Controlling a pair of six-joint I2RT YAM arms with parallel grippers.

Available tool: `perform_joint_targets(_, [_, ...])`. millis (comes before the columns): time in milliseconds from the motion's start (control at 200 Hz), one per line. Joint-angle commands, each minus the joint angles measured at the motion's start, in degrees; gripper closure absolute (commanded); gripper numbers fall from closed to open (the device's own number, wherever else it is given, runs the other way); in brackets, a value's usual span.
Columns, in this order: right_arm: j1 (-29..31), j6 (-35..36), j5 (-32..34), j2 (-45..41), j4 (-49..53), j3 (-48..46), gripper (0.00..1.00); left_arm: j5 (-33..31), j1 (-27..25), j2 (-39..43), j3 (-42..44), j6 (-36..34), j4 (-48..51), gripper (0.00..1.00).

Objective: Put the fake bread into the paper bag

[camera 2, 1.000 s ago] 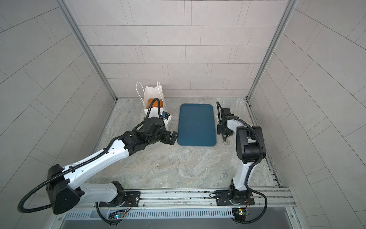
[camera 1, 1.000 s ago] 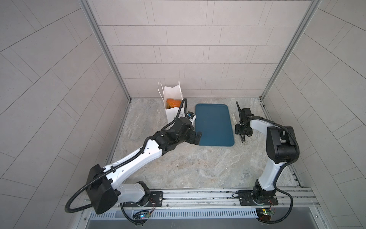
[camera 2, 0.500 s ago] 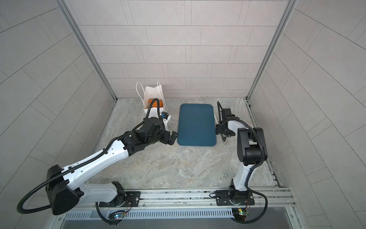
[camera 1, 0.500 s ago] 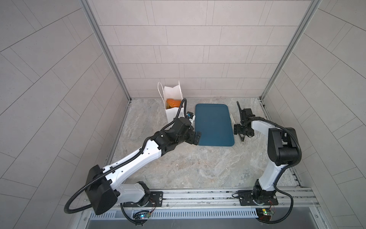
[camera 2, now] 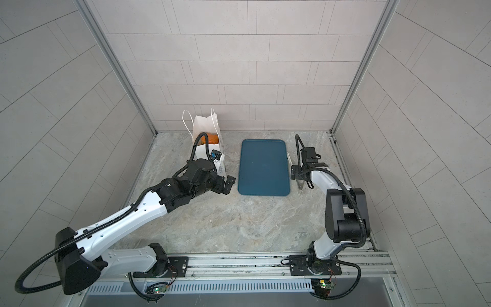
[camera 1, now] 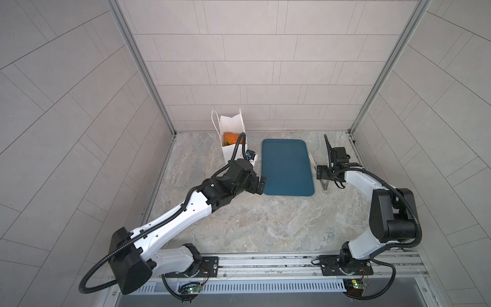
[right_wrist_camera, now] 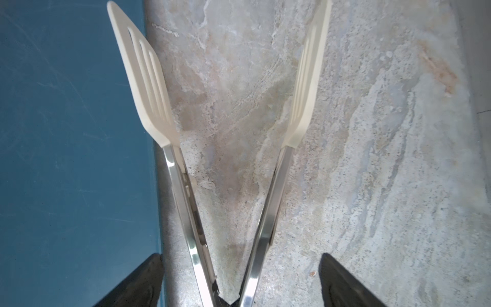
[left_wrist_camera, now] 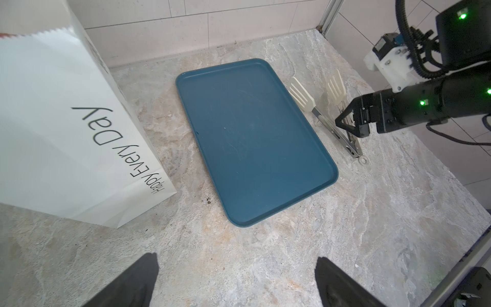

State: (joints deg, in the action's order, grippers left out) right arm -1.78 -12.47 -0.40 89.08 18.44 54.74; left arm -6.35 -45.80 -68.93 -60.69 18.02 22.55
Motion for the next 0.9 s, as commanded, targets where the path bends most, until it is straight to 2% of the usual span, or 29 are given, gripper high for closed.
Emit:
perform_joint_targets(0, [-0.2, 0.5, 2.4, -5.4, -7.8, -4.7, 0.07, -4.0, -0.3, 2.3, 1.5, 0.4, -0.8, 0.00])
perform_joint_targets(255, [-0.2, 0.1, 6.5, -13.6, -19.4, -15.5, 0.07, -9.3, 0.2, 6.2, 3.0, 0.3, 0.1, 0.00])
perform_joint_targets(450, [0.0, 0.3, 9.2, -17.8, -27.4, -22.9, 0.07, -10.0, 2.0, 8.7, 4.7, 1.0, 0.4, 0.00])
perform_joint_targets(671, [1.2, 1.8, 14.1, -19.1, -34.6, -28.7, 0.07, -9.9, 6.5, 12.8, 7.3, 2.0, 1.1, 0.00])
perform_joint_targets(891, [1.7, 3.8, 15.8, -18.3, -40.6, -30.9, 0.07, -10.8, 13.4, 16.4, 10.4, 3.5, 2.9, 0.00])
